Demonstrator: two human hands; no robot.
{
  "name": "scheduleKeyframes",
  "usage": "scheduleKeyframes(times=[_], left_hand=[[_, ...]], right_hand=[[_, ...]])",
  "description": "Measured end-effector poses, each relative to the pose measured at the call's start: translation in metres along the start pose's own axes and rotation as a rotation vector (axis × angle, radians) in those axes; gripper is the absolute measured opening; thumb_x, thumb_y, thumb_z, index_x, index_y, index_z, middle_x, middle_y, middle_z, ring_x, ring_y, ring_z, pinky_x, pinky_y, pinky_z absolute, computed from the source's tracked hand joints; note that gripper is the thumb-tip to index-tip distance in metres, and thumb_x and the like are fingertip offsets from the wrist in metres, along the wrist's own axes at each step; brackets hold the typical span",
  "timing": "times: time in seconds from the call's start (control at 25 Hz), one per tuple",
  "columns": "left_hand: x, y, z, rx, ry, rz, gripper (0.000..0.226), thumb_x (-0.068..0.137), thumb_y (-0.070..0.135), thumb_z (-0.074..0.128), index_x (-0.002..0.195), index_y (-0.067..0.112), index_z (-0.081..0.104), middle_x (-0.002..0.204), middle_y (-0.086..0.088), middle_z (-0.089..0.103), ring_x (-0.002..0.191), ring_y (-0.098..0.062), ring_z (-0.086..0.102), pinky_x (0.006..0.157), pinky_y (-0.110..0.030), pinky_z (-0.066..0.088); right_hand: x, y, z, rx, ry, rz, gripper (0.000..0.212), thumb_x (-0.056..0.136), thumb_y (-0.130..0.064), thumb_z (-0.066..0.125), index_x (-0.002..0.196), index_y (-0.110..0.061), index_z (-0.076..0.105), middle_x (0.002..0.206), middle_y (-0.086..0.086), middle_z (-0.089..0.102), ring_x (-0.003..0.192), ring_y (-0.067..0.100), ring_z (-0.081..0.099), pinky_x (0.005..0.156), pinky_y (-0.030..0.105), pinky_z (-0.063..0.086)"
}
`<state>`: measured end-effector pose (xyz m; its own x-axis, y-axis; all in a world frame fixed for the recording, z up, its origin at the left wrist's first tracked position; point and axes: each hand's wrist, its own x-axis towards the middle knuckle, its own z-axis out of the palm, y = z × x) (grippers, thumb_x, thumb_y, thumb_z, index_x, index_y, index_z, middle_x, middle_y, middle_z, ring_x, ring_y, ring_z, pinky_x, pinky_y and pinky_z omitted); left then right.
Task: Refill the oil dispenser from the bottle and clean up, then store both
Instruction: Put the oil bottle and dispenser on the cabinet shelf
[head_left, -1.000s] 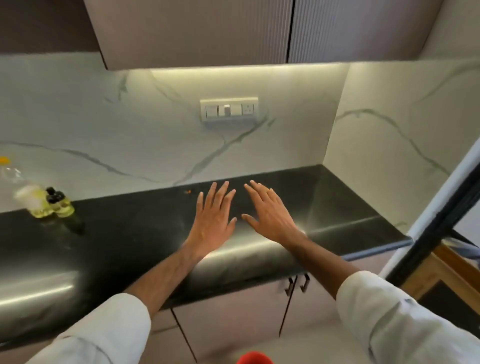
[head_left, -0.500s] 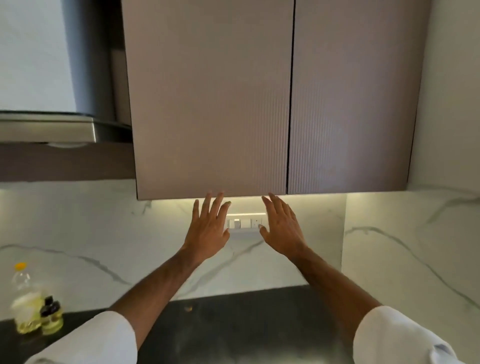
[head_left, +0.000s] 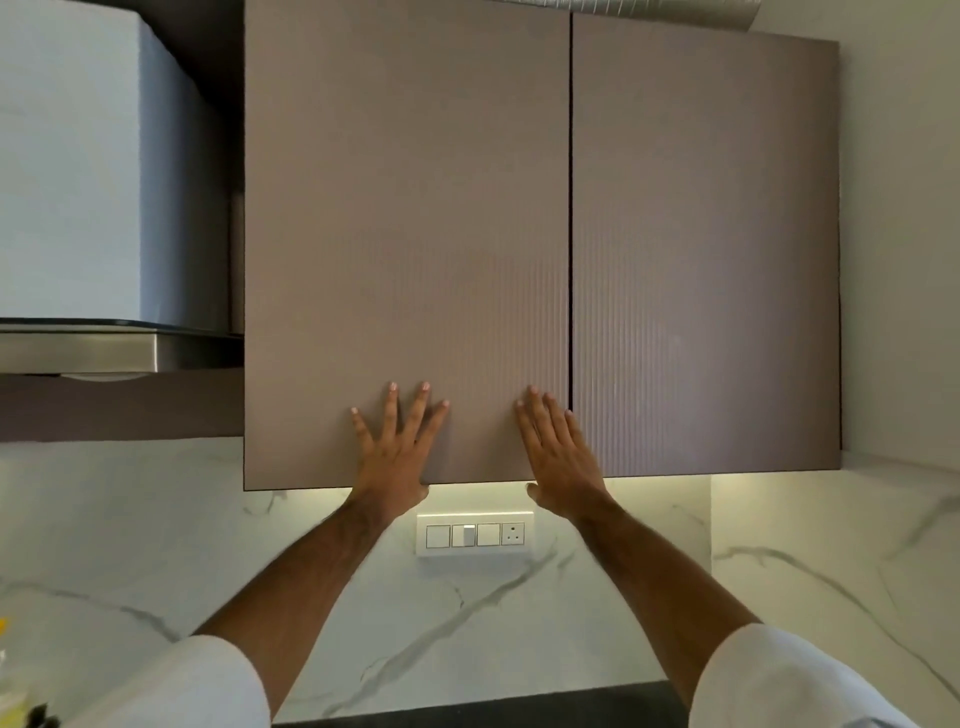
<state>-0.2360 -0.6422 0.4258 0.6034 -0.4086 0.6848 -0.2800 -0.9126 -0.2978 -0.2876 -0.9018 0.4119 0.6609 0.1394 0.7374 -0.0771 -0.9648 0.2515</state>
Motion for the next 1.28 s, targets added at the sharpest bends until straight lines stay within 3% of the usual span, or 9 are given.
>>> scheduleKeyframes(times=[0.12, 0.32, 0.48, 0.6, 0.68, 0.88, 1.0, 1.12, 1.28], left_hand=[[0.004, -0.001, 0.007, 0.047, 0.024, 0.013, 0.144, 0.066, 0.058, 0.085, 0.157, 0.028, -0.023, 0.168, -0.01, -0.024, 0.151, -0.051, -0.017, 0.107, -0.084, 0.016], [0.005, -0.012, 0.008, 0.087, 0.014, 0.07, 0.144, 0.067, 0.05, 0.086, 0.156, 0.032, -0.026, 0.165, -0.006, -0.033, 0.15, -0.049, -0.022, 0.11, -0.081, 0.017], [0.006, -0.018, 0.008, 0.039, 0.011, 0.122, 0.135, 0.071, 0.056, 0.08, 0.157, 0.037, -0.022, 0.165, 0.0, -0.032, 0.15, -0.045, -0.026, 0.11, -0.081, 0.012], [0.005, -0.021, 0.002, -0.031, 0.006, 0.137, 0.119, 0.079, 0.062, 0.068, 0.157, 0.04, -0.019, 0.165, 0.003, -0.032, 0.15, -0.042, -0.029, 0.111, -0.081, 0.011], [-0.001, -0.022, -0.005, -0.063, 0.035, 0.146, 0.107, 0.081, 0.067, 0.06, 0.161, 0.038, -0.006, 0.169, 0.001, -0.02, 0.152, -0.043, -0.02, 0.107, -0.083, 0.018], [-0.023, -0.016, -0.029, -0.092, 0.011, 0.137, 0.082, 0.094, 0.077, 0.011, 0.161, 0.03, 0.018, 0.171, -0.008, 0.005, 0.154, -0.048, 0.003, 0.101, -0.081, 0.034], [-0.038, -0.002, -0.068, -0.349, 0.082, 0.052, 0.078, 0.094, 0.076, 0.009, 0.158, 0.033, 0.022, 0.17, -0.005, 0.014, 0.155, -0.042, 0.009, 0.107, -0.077, 0.033], [-0.042, 0.014, -0.126, -0.712, 0.177, -0.026, 0.083, 0.089, 0.08, 0.019, 0.159, 0.036, 0.016, 0.17, 0.004, 0.007, 0.158, -0.03, 0.003, 0.115, -0.071, 0.025], [-0.042, 0.032, -0.213, -1.0, 0.174, -0.034, 0.105, 0.079, 0.092, 0.034, 0.16, 0.035, 0.002, 0.17, 0.009, -0.007, 0.158, -0.022, -0.006, 0.12, -0.067, 0.017]], right_hand=[[0.008, 0.006, 0.012, -0.061, 0.065, -0.021, 0.129, 0.072, -0.035, 0.087, 0.163, -0.007, 0.0, 0.169, 0.02, -0.011, 0.155, 0.044, -0.009, 0.125, 0.058, 0.014], [0.017, 0.01, 0.026, -0.161, 0.191, -0.041, 0.103, 0.083, 0.001, 0.068, 0.162, -0.003, 0.001, 0.168, 0.025, -0.005, 0.154, 0.048, -0.006, 0.121, 0.065, 0.017], [0.017, 0.01, 0.028, -0.165, 0.189, -0.057, 0.089, 0.088, -0.004, 0.06, 0.161, 0.0, 0.008, 0.167, 0.029, 0.003, 0.152, 0.053, 0.002, 0.118, 0.068, 0.022], [0.015, 0.006, 0.025, -0.146, 0.182, -0.039, 0.1, 0.085, -0.014, 0.075, 0.16, 0.001, 0.011, 0.166, 0.03, 0.005, 0.151, 0.054, 0.005, 0.116, 0.07, 0.023], [0.008, 0.004, 0.014, -0.158, 0.162, -0.036, 0.106, 0.085, -0.023, 0.077, 0.161, 0.0, 0.006, 0.167, 0.029, 0.002, 0.151, 0.055, 0.002, 0.115, 0.073, 0.021], [-0.028, -0.005, -0.028, -0.207, 0.171, -0.07, 0.107, 0.087, -0.022, 0.076, 0.162, -0.004, 0.001, 0.168, 0.026, -0.005, 0.151, 0.054, -0.007, 0.111, 0.076, 0.023], [-0.055, -0.015, -0.063, -0.27, 0.19, -0.133, 0.108, 0.084, -0.022, 0.078, 0.162, -0.004, 0.005, 0.168, 0.025, 0.0, 0.153, 0.049, -0.001, 0.108, 0.077, 0.026], [-0.087, -0.024, -0.107, -0.373, 0.24, -0.277, 0.092, 0.085, -0.009, 0.069, 0.161, -0.002, 0.015, 0.168, 0.023, 0.01, 0.154, 0.045, 0.006, 0.105, 0.079, 0.028], [-0.122, -0.044, -0.162, -0.438, 0.247, -0.459, 0.082, 0.079, -0.011, 0.082, 0.151, -0.007, 0.043, 0.157, 0.021, 0.038, 0.151, 0.042, 0.027, 0.105, 0.082, 0.025]])
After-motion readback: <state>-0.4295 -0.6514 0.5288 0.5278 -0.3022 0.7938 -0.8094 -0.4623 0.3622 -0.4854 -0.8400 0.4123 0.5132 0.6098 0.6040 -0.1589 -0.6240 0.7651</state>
